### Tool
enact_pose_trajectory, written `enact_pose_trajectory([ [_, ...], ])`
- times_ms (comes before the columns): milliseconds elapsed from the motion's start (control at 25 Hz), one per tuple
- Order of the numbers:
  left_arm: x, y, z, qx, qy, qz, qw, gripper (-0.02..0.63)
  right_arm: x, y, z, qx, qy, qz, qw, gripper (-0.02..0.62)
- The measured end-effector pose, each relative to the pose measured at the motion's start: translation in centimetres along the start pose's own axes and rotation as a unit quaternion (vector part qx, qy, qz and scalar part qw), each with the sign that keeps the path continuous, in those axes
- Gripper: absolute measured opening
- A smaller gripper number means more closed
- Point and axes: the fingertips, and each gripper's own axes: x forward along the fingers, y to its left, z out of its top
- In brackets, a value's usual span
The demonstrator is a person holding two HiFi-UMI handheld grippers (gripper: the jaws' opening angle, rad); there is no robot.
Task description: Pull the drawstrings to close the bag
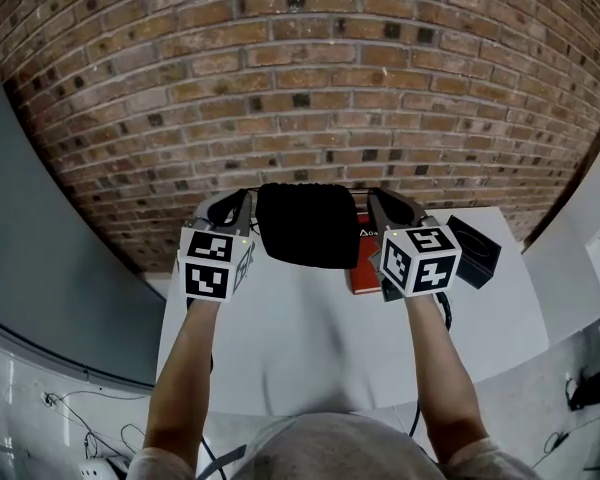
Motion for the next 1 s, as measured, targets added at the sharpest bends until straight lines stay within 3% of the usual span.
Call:
enact_pose_trajectory([
  [1000, -2.3, 2.0, -3.3, -0.048, 0.023, 0.036, 0.998, 0.008, -2.1, -3.0, -1.5, 0.009, 0.009, -0.037, 0.999, 0.005],
])
